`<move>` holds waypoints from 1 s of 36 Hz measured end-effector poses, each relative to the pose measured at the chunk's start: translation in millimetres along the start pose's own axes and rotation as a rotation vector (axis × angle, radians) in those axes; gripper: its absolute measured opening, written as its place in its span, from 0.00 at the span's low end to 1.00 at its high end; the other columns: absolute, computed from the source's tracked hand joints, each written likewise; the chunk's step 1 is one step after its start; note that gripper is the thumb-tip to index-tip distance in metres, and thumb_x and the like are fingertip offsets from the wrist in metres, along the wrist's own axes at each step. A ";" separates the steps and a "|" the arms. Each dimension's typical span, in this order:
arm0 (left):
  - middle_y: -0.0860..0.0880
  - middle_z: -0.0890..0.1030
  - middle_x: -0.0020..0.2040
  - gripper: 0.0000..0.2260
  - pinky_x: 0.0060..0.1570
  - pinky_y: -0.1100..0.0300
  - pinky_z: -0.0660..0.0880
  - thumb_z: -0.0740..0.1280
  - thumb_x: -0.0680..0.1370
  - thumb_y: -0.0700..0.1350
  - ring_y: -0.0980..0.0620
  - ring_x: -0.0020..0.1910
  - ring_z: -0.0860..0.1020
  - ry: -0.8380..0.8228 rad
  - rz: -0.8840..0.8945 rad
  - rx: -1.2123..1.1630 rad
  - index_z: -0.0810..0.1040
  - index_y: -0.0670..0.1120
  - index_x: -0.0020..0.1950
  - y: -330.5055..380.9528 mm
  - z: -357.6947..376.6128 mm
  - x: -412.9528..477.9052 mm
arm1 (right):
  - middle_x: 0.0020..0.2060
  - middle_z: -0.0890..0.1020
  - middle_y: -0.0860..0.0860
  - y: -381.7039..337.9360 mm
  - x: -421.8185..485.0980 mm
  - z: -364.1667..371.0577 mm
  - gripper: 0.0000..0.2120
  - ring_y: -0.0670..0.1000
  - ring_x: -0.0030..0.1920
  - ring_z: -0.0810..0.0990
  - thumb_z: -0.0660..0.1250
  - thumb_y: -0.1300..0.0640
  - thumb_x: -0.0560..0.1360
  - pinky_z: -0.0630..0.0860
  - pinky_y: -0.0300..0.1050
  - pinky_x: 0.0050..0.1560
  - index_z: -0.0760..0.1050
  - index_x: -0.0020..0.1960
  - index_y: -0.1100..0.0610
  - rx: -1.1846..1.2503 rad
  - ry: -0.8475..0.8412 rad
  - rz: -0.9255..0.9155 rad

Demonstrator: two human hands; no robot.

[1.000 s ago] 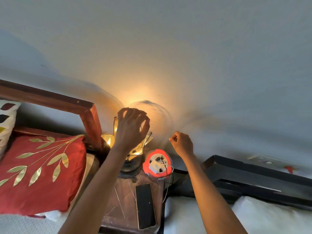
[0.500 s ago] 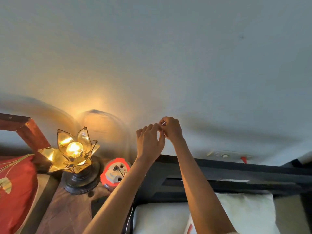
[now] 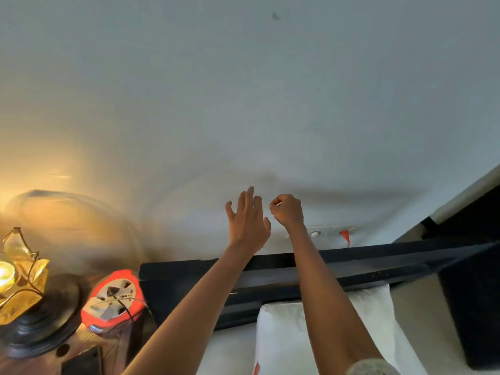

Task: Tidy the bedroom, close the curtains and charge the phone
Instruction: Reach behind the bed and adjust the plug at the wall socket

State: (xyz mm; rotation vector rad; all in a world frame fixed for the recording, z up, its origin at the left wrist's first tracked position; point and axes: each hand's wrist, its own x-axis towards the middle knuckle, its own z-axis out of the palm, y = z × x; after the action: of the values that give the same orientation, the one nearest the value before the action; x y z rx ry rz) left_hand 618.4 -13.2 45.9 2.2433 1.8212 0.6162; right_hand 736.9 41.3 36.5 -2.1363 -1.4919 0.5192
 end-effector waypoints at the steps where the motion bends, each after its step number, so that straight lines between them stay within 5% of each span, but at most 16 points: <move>1: 0.47 0.50 0.77 0.24 0.70 0.43 0.51 0.59 0.78 0.51 0.48 0.76 0.51 -0.006 0.031 0.020 0.60 0.46 0.72 3.1 5.2 7.9 | 0.43 0.83 0.55 9.0 5.4 -2.2 0.07 0.55 0.42 0.82 0.64 0.59 0.75 0.77 0.43 0.43 0.80 0.47 0.60 -0.002 0.011 0.025; 4: 0.47 0.44 0.78 0.30 0.71 0.42 0.48 0.59 0.78 0.51 0.47 0.77 0.45 0.033 0.154 0.154 0.53 0.45 0.76 9.5 20.8 31.4 | 0.43 0.83 0.56 35.1 19.5 -5.0 0.09 0.54 0.43 0.81 0.62 0.60 0.76 0.72 0.40 0.40 0.80 0.47 0.61 0.010 0.029 0.128; 9: 0.47 0.50 0.78 0.35 0.71 0.43 0.46 0.63 0.75 0.53 0.48 0.76 0.49 0.125 0.276 0.379 0.50 0.45 0.77 14.2 38.6 63.8 | 0.38 0.80 0.56 68.9 41.2 -2.4 0.05 0.55 0.40 0.81 0.62 0.63 0.74 0.73 0.41 0.39 0.76 0.42 0.63 0.061 -0.013 0.368; 13: 0.47 0.48 0.78 0.38 0.72 0.44 0.43 0.64 0.74 0.52 0.49 0.76 0.45 0.123 0.220 0.390 0.46 0.45 0.77 17.4 47.5 81.3 | 0.31 0.79 0.55 79.6 62.3 -4.2 0.04 0.49 0.26 0.75 0.64 0.64 0.73 0.72 0.38 0.28 0.76 0.41 0.63 0.233 -0.093 0.532; 20: 0.50 0.42 0.77 0.43 0.72 0.47 0.38 0.69 0.70 0.46 0.49 0.76 0.43 0.164 0.184 0.388 0.44 0.45 0.77 6.5 67.1 102.7 | 0.27 0.70 0.55 98.9 99.5 -8.6 0.08 0.51 0.25 0.67 0.57 0.68 0.75 0.67 0.40 0.29 0.69 0.38 0.63 0.615 -0.095 0.787; 30: 0.54 0.33 0.75 0.47 0.72 0.51 0.33 0.67 0.68 0.34 0.52 0.75 0.34 0.289 0.247 0.415 0.39 0.48 0.76 -12.6 94.4 120.5 | 0.28 0.64 0.57 147.0 125.4 21.2 0.15 0.55 0.28 0.63 0.53 0.64 0.75 0.64 0.46 0.33 0.60 0.30 0.60 0.252 -0.361 0.740; 33: 0.55 0.34 0.75 0.46 0.71 0.52 0.32 0.62 0.66 0.30 0.52 0.74 0.34 0.333 0.279 0.415 0.39 0.49 0.76 -14.4 97.9 121.8 | 0.30 0.68 0.56 132.4 103.5 13.6 0.11 0.55 0.33 0.69 0.57 0.63 0.74 0.71 0.48 0.42 0.65 0.33 0.60 0.488 -0.296 0.739; 36: 0.54 0.32 0.75 0.46 0.71 0.52 0.32 0.61 0.66 0.30 0.52 0.74 0.33 0.362 0.302 0.403 0.38 0.49 0.76 -15.9 100.2 123.8 | 0.33 0.71 0.53 133.1 86.3 7.4 0.03 0.52 0.32 0.71 0.60 0.59 0.69 0.72 0.43 0.35 0.69 0.37 0.56 0.700 -0.241 0.717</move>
State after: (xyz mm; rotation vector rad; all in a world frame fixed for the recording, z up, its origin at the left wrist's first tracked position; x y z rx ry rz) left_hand 667.1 121.4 -25.5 2.8694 1.9189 0.8133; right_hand 862.8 85.2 -49.9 -1.9868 -0.4440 1.3514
